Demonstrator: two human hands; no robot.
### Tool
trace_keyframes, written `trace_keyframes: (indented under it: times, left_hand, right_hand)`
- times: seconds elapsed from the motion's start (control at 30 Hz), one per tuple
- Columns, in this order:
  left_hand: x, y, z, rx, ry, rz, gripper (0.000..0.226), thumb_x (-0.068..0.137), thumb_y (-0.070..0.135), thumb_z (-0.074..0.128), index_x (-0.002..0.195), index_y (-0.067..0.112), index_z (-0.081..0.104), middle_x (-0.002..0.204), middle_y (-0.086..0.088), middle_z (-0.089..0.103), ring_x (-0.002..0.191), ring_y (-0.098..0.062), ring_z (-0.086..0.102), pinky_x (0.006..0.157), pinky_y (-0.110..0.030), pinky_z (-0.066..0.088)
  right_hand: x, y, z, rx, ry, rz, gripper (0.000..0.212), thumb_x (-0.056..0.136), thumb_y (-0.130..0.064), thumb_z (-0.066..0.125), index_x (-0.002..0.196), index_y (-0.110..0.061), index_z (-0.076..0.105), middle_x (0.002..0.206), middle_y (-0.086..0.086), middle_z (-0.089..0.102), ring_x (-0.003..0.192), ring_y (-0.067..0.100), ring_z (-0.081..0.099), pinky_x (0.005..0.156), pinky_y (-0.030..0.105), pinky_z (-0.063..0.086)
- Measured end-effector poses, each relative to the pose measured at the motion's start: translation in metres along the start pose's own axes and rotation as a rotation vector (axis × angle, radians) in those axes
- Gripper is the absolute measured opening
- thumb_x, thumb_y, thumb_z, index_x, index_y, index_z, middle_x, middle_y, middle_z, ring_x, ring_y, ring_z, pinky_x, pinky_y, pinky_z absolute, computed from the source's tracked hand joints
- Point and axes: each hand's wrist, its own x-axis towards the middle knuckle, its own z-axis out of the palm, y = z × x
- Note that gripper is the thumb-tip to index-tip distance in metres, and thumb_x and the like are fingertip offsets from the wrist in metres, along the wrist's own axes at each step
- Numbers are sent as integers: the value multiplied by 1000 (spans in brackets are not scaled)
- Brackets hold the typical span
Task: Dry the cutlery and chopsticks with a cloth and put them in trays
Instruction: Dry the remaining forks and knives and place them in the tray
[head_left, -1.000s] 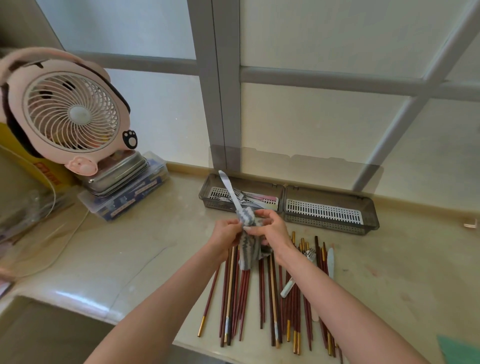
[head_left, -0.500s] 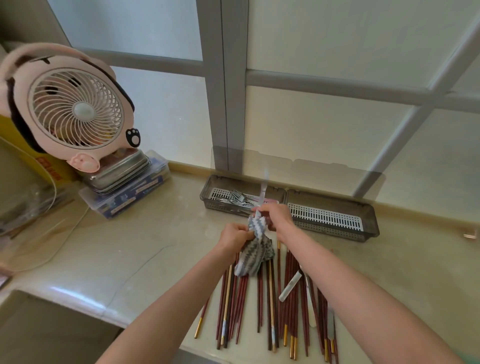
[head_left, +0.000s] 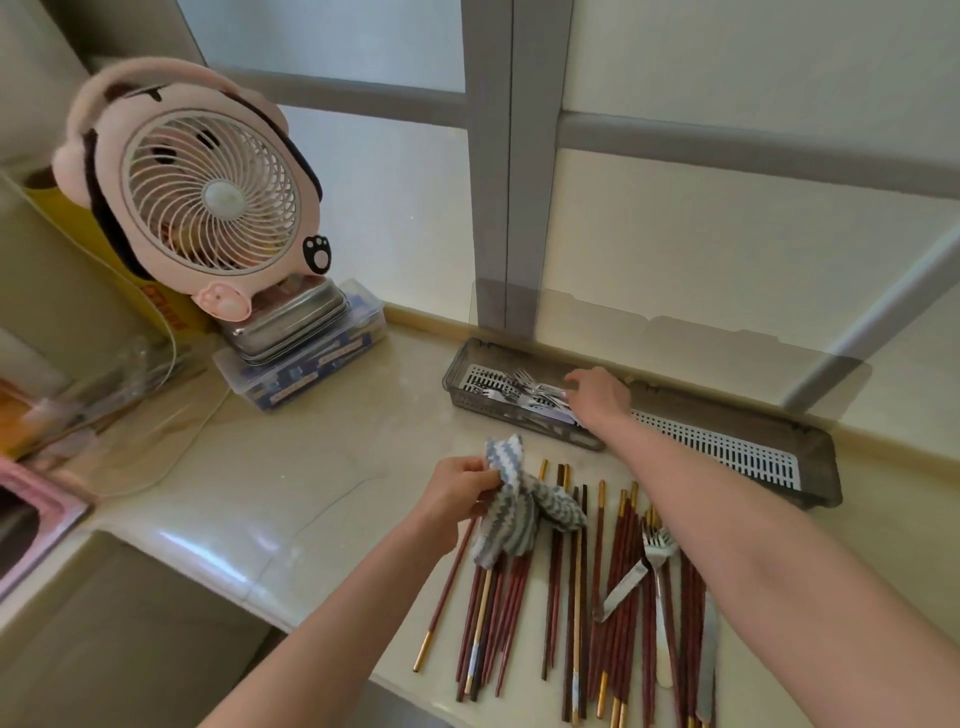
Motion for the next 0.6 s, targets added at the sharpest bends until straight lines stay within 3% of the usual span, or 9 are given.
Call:
trace_keyframes:
  times: [0.13,0.2,0.3,0.43,0.5,0.6]
  left_hand:
    - [2,-2,1,-56,-38,-22,17,94,3,48,90,1,63,82,-12,62,69,-17,59,66,-25,52]
    - [2,-2,7,-67,-56,-32,20,95,2,46,85,5,63,78,-10,63,67,-16,60,67,-26,50]
    - [3,-2,13,-102,-81,-35,21,95,1,45,85,6,63,69,-5,64,53,-9,63,53,-20,52]
    - [3,-2,25,-114,-104,-52,17,95,1,45,92,3,61,72,-7,61,51,-8,61,46,-16,50]
    - [5,-3,32,-115,-129,-60,15,95,1,45,98,1,60,76,-9,61,60,-14,60,48,-18,52]
    - [6,-4,40,-133,-167,-81,16,95,2,44,98,1,60,77,-10,63,62,-15,60,50,-20,53]
  right_hand:
    - [-19,16,-3,111,49,0,32,97,-19,45,124,-23,61,129,4,55,115,23,55,88,31,44]
    - [-39,32,-10,161,82,6,29,98,-18,42,117,-24,64,123,1,58,111,21,56,81,29,43]
    - [-76,61,-11,196,89,65,23,98,-19,45,106,-24,66,108,-7,62,91,10,57,70,23,41]
    - [-130,98,10,8,-128,295,19,93,-32,56,98,-15,64,99,-1,67,89,15,64,76,28,52]
    - [-155,107,23,-132,-297,361,37,86,-50,61,103,-17,61,102,-1,66,86,14,61,64,23,47]
    - [-175,111,47,-88,-296,428,29,89,-41,62,107,-18,63,104,-1,67,92,16,64,55,23,40]
